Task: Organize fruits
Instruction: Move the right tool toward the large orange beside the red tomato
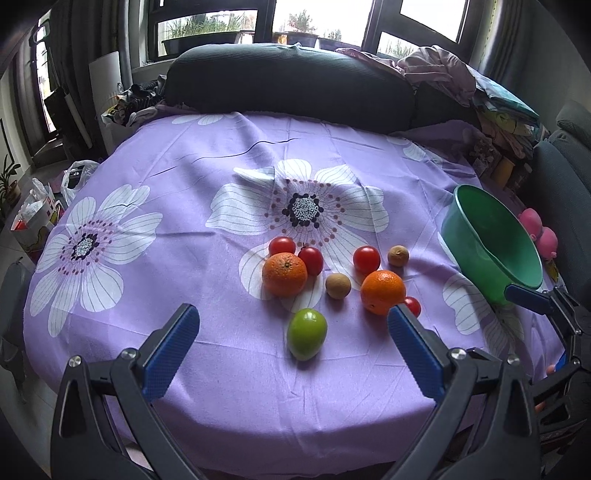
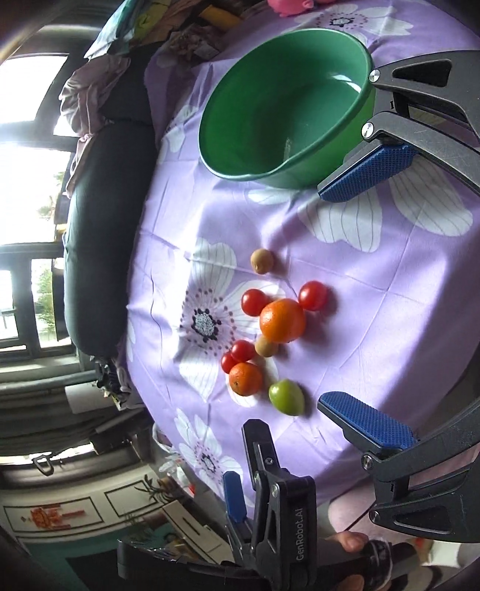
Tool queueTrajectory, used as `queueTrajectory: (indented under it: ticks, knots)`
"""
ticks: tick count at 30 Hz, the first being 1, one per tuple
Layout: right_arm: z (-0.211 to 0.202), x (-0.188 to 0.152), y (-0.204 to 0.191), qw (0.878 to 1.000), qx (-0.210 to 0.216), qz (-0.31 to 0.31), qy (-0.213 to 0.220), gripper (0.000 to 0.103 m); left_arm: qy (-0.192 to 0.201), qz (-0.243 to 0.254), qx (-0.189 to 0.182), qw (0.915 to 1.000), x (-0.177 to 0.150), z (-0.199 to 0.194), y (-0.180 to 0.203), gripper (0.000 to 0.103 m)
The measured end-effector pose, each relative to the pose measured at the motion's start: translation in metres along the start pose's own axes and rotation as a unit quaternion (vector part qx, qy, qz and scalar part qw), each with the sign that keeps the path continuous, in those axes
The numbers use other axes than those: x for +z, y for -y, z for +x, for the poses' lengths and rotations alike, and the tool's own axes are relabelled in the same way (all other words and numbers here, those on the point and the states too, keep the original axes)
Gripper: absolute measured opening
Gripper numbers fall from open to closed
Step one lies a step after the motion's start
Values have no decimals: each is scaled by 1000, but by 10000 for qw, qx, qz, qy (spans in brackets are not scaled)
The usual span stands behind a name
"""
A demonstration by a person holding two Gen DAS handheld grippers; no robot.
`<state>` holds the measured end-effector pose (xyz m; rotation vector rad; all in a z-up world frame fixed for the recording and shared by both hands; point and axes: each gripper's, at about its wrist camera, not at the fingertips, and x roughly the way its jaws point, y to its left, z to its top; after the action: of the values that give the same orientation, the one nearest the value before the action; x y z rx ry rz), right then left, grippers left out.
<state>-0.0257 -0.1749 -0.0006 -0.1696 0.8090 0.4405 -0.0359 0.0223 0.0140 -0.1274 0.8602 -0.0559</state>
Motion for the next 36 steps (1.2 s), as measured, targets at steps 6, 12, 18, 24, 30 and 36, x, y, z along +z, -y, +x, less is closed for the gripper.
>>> queueTrajectory:
  ticks: [6,12,18,24,30,36]
  knots:
    - [9,-2,-1,9998,84,111,-108,103,-70,-53,-409,9991,-7,4,-4,102]
    - [18,-4,-1,9996,74,151,-225,103,-254,42,-744,9969,-10,15,6,102]
    - [27,-5,1,9992,-3,206,-329,103,-378,108,-862,9955,-8,25,10,102]
    - [32,-6,5,9990,25,221,-376,103,-461,55,-1060,9933,-5,32,9,101]
    - [38,-7,8,9987,187,329,-347,100,-495,58,-1293,9903,-3,36,13,98]
    - [44,-8,10,9979,418,361,-351,93,-641,105,-1535,9860,1,46,19,94]
